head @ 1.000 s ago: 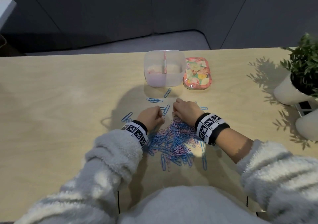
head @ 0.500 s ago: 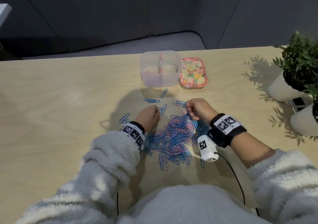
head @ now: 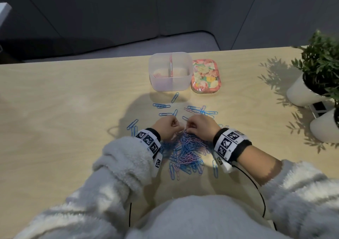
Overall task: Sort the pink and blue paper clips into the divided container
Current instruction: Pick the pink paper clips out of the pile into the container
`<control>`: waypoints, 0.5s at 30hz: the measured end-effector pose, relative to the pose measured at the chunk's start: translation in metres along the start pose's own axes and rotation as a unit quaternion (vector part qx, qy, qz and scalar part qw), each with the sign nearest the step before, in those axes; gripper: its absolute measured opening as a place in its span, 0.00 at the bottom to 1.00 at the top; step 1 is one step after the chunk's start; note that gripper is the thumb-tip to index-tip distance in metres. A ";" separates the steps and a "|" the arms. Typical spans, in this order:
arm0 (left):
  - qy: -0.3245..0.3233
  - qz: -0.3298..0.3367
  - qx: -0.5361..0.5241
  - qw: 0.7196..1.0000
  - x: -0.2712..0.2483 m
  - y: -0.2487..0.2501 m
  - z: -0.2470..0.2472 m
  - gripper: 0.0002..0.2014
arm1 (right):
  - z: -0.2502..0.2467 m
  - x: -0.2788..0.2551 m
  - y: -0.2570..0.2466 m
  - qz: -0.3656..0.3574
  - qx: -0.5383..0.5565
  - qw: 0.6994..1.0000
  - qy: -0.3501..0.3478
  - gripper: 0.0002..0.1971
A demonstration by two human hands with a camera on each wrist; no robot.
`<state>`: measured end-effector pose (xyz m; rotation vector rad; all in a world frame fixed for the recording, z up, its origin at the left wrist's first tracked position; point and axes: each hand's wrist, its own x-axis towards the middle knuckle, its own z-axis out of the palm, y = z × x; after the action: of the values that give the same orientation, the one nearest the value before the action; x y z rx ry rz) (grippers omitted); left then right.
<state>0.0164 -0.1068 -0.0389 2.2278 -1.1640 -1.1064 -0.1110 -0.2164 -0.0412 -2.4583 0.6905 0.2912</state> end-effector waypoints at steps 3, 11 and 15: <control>-0.038 0.030 0.110 0.993 -0.001 -0.001 0.002 0.10 | 0.000 -0.001 0.013 0.008 0.111 0.994 0.015 0.04; -0.015 0.043 0.095 0.994 -0.002 0.002 -0.011 0.09 | -0.021 -0.008 0.030 0.113 0.445 0.887 0.043 0.10; 0.007 0.059 0.038 0.998 0.010 0.014 -0.008 0.13 | -0.029 -0.009 0.030 0.147 0.572 0.807 0.025 0.09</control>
<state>0.0193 -0.1236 -0.0292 2.1884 -1.3342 -1.0132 -0.1333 -0.2509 -0.0283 -1.1976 0.9078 -0.0908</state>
